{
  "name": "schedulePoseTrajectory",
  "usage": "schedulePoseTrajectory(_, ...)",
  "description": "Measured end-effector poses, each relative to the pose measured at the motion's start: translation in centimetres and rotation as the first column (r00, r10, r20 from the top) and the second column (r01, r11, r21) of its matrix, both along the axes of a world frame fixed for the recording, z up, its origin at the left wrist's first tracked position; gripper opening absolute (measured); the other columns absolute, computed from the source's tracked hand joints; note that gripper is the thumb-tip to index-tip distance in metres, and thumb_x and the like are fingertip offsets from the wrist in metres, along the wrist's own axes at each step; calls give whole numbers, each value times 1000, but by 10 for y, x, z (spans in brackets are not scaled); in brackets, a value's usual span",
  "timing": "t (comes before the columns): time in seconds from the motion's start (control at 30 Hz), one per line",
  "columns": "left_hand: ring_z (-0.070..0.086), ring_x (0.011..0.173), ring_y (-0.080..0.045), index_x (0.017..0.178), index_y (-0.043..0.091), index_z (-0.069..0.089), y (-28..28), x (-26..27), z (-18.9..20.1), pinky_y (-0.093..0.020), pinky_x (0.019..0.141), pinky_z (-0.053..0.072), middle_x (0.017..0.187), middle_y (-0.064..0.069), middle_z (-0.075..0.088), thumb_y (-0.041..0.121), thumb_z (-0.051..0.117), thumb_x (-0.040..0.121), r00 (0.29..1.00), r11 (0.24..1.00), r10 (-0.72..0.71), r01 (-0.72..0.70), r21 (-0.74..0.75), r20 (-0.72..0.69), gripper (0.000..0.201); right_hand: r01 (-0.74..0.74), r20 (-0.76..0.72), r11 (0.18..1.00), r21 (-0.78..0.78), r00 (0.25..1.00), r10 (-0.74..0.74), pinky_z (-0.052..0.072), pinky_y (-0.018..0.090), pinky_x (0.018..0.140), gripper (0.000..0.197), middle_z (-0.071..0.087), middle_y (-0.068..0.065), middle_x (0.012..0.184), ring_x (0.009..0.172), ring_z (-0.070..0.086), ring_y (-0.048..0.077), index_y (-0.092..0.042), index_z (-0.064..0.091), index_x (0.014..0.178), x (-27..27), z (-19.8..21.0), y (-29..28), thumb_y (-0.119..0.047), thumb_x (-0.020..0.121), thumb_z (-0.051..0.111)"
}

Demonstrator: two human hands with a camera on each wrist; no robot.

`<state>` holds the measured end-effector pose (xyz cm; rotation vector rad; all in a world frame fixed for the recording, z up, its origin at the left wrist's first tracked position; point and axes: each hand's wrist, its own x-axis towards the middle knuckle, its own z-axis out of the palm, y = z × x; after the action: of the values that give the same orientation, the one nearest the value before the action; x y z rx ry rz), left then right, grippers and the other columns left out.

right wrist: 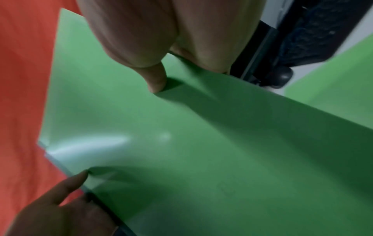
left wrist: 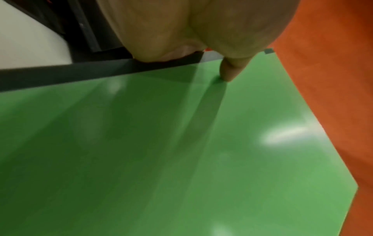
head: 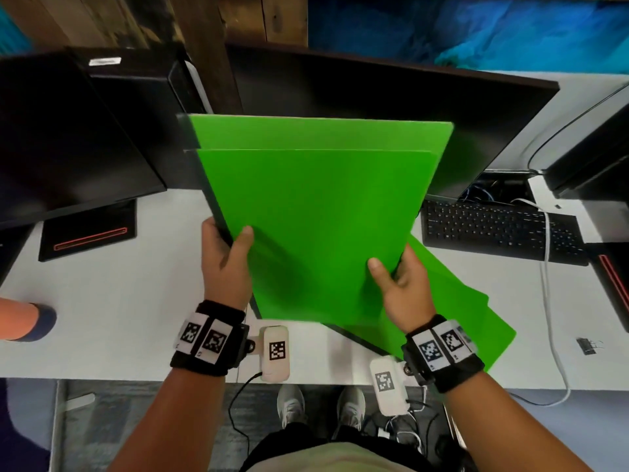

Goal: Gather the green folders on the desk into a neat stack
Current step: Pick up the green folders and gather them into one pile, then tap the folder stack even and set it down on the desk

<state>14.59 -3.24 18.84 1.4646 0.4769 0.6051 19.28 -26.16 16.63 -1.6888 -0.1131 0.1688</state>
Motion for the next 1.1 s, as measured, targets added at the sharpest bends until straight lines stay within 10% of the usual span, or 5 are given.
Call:
schedulePoseTrajectory(0.23, 67, 83, -5, 104, 5, 58, -7, -25, -29, -32, 76, 54, 93, -4, 67, 0, 56, 73, 974, 997, -57, 65, 31, -219, 31, -21, -60, 983, -183, 998, 10, 39, 7, 64, 29, 47, -20, 72, 61, 52, -16, -32, 43, 78, -11, -30, -6, -12, 87, 62)
schedulePoseTrajectory(0.43, 60, 51, 3, 70, 11, 57, -5, -26, -50, -19, 54, 51, 55, 12, 66, -13, 56, 76, 943, 996, 22, 7, 86, -333, 25, -126, -169, 903, -412, 984, 60, 37, 41, 109, 66, 51, 12, 136, 126, 47, 23, -5, 38, 133, -1, -93, -24, -27, 79, 70)
schedulePoseTrajectory(0.63, 58, 74, -23, 68, 21, 65, 13, -27, -66, -45, 75, 51, 81, -13, 63, 4, 54, 65, 939, 990, 109, -74, 118, -325, 20, -131, -293, 551, -824, 931, -216, 39, 48, 106, 91, 37, 16, 141, 129, 40, 36, -21, 30, 137, 46, -127, -85, -37, 63, 81)
schedulePoseTrajectory(0.93, 53, 51, 9, 72, 14, 61, 5, -28, -66, -7, 55, 45, 55, 26, 65, 0, 59, 72, 945, 983, 150, -111, 149, -290, 14, -338, -385, 247, -908, 907, -173, 29, 56, 109, 130, 23, 17, 149, 137, 25, 39, -17, 13, 145, 105, -155, -122, -62, 44, 82)
schedulePoseTrajectory(1.1, 48, 41, 6, 87, -11, 58, 11, -35, -63, -11, 42, 36, 46, 25, 59, -6, 57, 79, 941, 968, 203, -151, 200, -271, 9, -379, -389, 85, -921, 905, -174, 37, 54, 104, 139, 31, 16, 142, 132, 33, 36, -8, 18, 142, 117, -156, -125, -76, 35, 73)
